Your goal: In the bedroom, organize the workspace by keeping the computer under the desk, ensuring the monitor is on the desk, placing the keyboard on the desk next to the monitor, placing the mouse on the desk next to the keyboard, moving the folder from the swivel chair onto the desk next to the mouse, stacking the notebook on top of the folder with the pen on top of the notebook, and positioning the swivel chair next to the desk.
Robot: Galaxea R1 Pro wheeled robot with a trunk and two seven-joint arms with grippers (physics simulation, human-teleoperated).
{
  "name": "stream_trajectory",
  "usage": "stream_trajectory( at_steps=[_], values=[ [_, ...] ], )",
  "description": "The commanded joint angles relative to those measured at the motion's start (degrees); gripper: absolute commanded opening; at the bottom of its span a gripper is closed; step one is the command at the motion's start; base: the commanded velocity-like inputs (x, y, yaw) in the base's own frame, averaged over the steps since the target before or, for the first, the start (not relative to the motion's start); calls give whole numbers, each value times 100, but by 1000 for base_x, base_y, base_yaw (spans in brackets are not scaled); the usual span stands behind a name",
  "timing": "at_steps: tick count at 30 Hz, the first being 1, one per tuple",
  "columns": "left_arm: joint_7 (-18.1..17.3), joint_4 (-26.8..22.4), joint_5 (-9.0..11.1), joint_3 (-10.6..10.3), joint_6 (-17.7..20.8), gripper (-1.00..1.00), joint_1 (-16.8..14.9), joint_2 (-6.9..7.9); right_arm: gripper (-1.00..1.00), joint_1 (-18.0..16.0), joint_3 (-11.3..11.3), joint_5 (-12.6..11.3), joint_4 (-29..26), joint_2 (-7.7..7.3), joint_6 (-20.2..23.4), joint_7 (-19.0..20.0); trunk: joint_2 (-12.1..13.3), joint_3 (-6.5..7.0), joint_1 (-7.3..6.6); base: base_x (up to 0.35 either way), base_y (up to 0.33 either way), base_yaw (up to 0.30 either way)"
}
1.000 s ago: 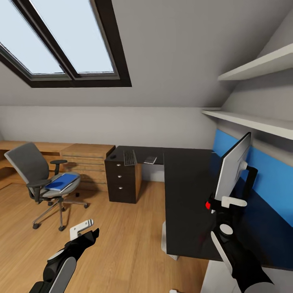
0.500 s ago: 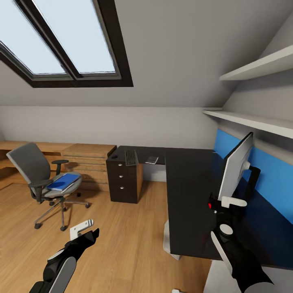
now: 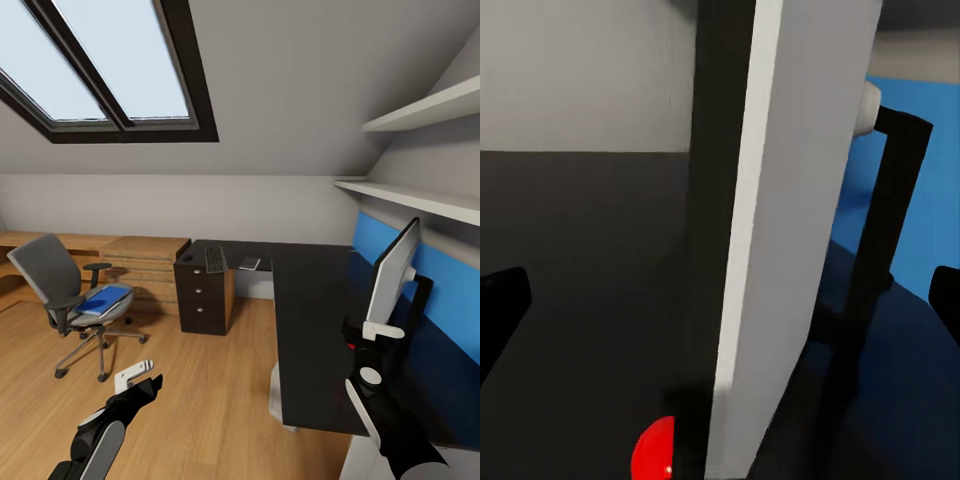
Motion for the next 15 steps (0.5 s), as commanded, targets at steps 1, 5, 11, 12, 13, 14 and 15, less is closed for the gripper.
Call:
stream_trajectory(
  at_steps=[1, 5, 11, 12, 13, 14, 15],
  values=[
    [59, -8, 58, -13, 5, 100, -5, 6, 100, -5, 25, -33, 2, -7, -17, -38, -4, -8, 3, 180, 0, 0],
    [59, -8, 56, -13, 4, 100, -5, 6, 100, -5, 21, -33, 5, -10, 18, -41, -4, -8, 3, 108, 0, 0],
    [59, -8, 54, -13, -5, 100, -6, 4, 100, -5, 14, -38, 16, -16, 70, -45, -4, -8, 3, 161, -25, 0],
    [59, -8, 56, -13, -4, 100, -6, 4, 100, -5, -12, -38, 18, -16, 72, -45, -4, -8, 3, 41, -8, 0],
    [59, -8, 56, -13, -4, 100, -5, 5, 100, -5, -33, -37, 19, -16, 72, -45, -4, -8, 3, 33, -6, 0],
    [59, -8, 57, -13, -3, 100, -5, 5, 100, -5, -93, -35, 20, -16, 76, -44, -4, -8, 3, 21, -4, 0],
    [59, -8, 58, -13, -3, 100, -7, 5, 100, -7, -242, -34, 23, -13, 90, -40, -4, -8, 3, 9, -2, 0]
  ],
)
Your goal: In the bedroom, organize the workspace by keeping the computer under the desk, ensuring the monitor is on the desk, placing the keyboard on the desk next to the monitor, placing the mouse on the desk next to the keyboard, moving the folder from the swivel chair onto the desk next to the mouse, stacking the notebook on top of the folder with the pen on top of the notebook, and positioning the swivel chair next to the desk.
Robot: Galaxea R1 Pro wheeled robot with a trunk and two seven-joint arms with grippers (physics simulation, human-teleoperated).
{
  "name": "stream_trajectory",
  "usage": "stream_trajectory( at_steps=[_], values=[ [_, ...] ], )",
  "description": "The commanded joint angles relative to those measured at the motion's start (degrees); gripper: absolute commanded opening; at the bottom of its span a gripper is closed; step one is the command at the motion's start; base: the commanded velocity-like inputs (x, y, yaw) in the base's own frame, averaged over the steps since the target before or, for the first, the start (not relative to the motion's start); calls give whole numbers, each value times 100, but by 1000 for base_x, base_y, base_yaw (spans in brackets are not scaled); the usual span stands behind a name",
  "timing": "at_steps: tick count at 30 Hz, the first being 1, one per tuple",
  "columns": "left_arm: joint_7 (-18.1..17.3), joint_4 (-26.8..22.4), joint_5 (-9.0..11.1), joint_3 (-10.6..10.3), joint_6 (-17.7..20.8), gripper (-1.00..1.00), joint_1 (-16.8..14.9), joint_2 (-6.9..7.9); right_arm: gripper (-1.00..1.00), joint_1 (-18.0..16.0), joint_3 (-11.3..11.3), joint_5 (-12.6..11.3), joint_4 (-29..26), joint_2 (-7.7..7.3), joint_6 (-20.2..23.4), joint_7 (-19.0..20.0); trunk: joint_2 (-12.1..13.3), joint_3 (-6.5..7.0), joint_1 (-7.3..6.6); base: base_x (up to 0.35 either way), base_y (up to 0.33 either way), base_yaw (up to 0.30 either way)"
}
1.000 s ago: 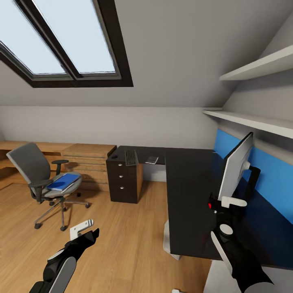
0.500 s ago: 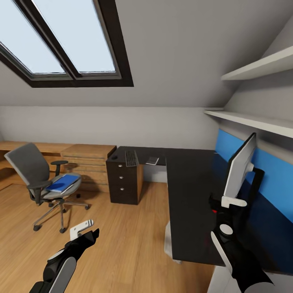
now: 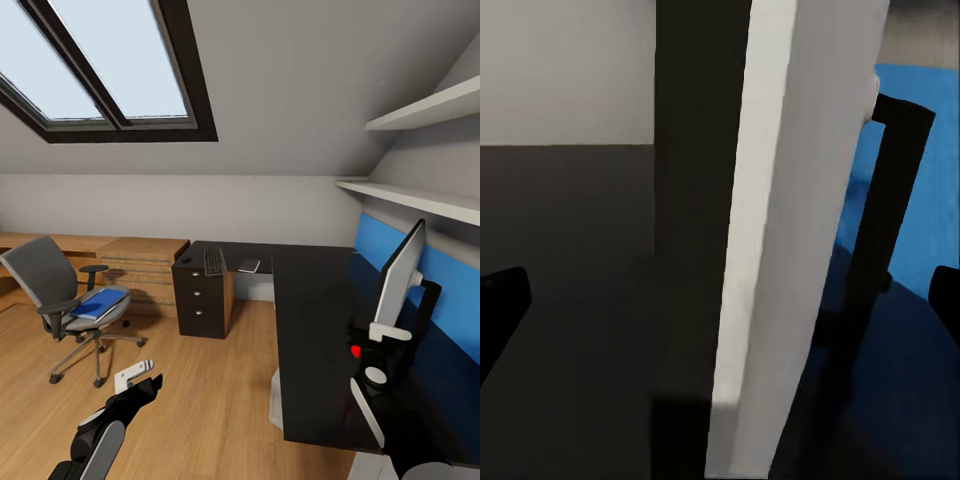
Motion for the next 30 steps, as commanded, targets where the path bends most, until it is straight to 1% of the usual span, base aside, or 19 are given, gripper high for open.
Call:
stream_trajectory(
  at_steps=[1, 13, 19, 22, 30],
  values=[
    [59, -8, 58, -13, 5, 100, -4, 6, 100, -4, -49, -32, 1, -7, 6, -32, -5, -7, 1, 6, -1, 0],
    [58, -8, 59, -12, 5, 100, -4, 6, 100, -11, -483, -40, 12, 0, 214, -31, -5, -7, 1, 1, 0, 0],
    [51, -8, 59, -13, 21, 100, -3, 6, 100, -11, -576, -40, 15, 0, 222, -31, -5, -7, 1, -56, -58, 0],
    [50, -8, 59, -13, 22, 100, -4, 6, 100, -11, -611, -40, 15, 0, 223, -31, -5, -7, 1, -184, -202, 0],
    [50, -8, 52, -13, 23, 100, -4, 6, 100, -11, -620, -40, 15, 0, 223, -31, -5, -7, 1, -218, -243, 0]
  ],
)
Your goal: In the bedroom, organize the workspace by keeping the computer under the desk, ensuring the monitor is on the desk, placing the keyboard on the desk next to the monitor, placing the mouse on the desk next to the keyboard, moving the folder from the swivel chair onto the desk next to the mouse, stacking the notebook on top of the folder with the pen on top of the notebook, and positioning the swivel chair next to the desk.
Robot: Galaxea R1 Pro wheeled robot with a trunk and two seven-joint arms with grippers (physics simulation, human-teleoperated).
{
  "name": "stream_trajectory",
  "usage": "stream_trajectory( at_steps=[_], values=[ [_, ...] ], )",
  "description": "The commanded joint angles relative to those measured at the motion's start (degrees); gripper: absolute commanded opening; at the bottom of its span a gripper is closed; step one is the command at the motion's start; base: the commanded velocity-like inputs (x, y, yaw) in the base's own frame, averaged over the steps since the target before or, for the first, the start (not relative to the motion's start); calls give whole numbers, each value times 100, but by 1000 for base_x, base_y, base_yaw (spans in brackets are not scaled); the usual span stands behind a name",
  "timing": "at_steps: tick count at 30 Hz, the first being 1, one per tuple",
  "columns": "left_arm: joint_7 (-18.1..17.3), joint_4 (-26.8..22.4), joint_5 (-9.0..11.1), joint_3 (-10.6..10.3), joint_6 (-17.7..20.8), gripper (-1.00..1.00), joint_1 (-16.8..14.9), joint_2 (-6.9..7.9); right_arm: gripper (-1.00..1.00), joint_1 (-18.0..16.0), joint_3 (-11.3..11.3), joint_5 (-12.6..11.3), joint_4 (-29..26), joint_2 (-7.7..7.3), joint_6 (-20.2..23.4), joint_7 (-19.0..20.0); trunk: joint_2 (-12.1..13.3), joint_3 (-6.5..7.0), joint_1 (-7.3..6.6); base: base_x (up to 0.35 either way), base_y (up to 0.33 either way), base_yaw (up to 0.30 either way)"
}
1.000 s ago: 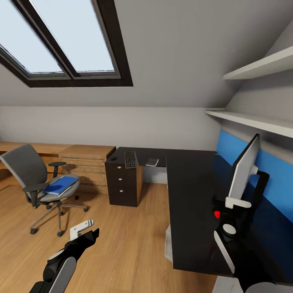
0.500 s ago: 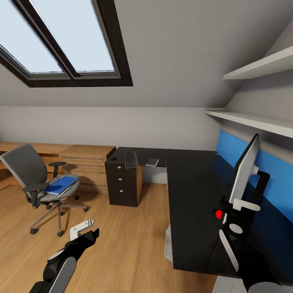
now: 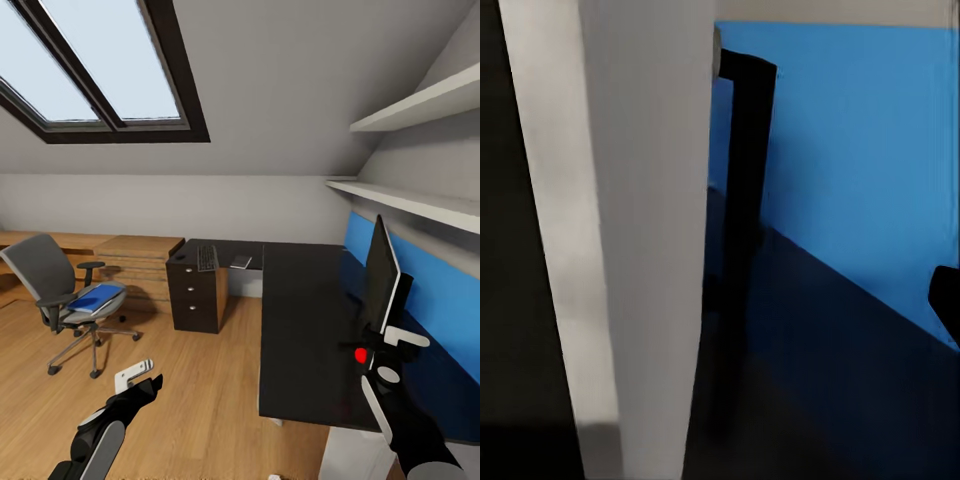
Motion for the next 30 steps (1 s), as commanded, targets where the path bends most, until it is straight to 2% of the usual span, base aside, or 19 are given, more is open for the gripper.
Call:
stream_trajectory(
  at_steps=[1, 8, 20, 30],
  values=[
    [59, -9, 57, -13, 7, 100, -5, 5, 100, -3, 9, -32, -6, -4, 13, -22, -5, -8, -2, -214, -262, 0],
    [59, -9, 61, -13, 7, 100, -4, 5, 100, -3, 9, -32, -6, -4, 13, -15, -5, -8, -2, -160, -289, 0],
    [59, -9, 68, -13, 7, 100, -4, 5, 100, -3, 15, -32, -6, -4, 5, -6, -5, -8, -2, -61, -226, 0],
    [59, -9, 73, -13, 7, 100, -4, 5, 100, -3, 38, -34, -7, 4, -3, 19, -5, -8, -2, -19, -122, 0]
  ],
)
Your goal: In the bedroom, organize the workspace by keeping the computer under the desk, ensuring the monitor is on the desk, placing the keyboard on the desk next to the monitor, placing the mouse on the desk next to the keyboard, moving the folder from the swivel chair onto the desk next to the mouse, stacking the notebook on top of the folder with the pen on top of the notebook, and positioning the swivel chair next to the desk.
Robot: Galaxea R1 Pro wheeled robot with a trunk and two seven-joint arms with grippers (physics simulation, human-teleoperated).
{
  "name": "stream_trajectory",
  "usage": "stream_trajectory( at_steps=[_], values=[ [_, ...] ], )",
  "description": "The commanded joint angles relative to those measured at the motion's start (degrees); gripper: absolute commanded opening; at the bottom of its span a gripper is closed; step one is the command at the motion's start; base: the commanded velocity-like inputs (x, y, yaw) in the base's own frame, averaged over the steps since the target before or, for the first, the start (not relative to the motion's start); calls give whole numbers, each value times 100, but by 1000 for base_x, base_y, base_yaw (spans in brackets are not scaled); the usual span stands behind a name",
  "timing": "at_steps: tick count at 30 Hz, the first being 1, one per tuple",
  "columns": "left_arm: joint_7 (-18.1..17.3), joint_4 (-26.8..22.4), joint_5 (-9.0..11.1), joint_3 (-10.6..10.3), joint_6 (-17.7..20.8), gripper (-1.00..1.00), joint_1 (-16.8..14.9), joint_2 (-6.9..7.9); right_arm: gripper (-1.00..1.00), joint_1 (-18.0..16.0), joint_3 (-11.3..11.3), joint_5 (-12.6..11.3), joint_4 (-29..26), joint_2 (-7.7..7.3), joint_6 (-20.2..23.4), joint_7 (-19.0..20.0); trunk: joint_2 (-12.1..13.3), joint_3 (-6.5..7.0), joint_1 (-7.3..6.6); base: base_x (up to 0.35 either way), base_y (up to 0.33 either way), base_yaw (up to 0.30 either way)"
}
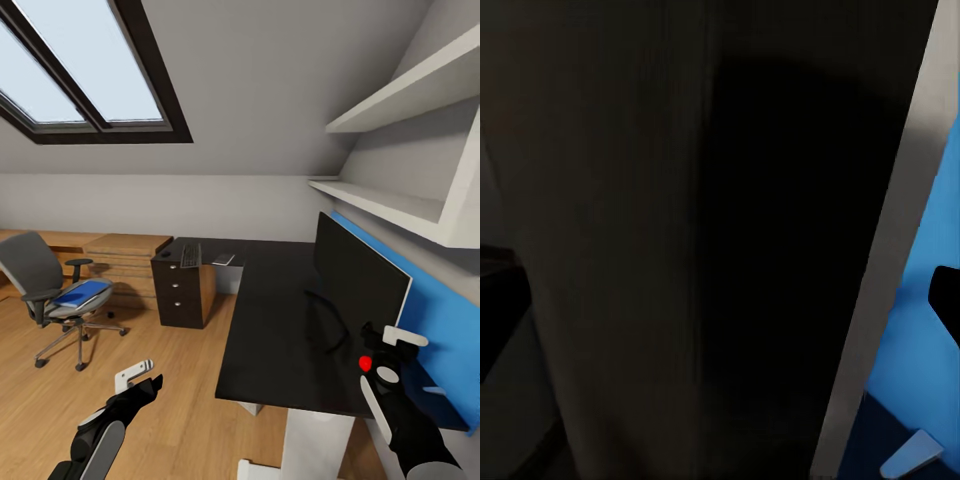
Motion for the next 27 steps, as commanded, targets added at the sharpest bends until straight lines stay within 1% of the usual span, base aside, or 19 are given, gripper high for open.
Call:
stream_trajectory(
  at_steps=[1, 13, 27],
  values=[
    [59, -9, 58, -13, 6, 100, -4, 5, 100, -3, 9, -34, -8, -4, 11, -24, -5, -8, 0, -1, -56, 0],
    [59, -9, 73, -5, 6, 100, -4, 5, 100, -3, 14, -49, -14, -3, -35, -13, -5, -8, 0, -8, -5, 0],
    [59, -6, 84, -4, 6, 100, -5, 5, 100, -3, 23, -33, -14, -3, -42, -13, -5, -8, 0, -289, 130, 0]
  ],
)
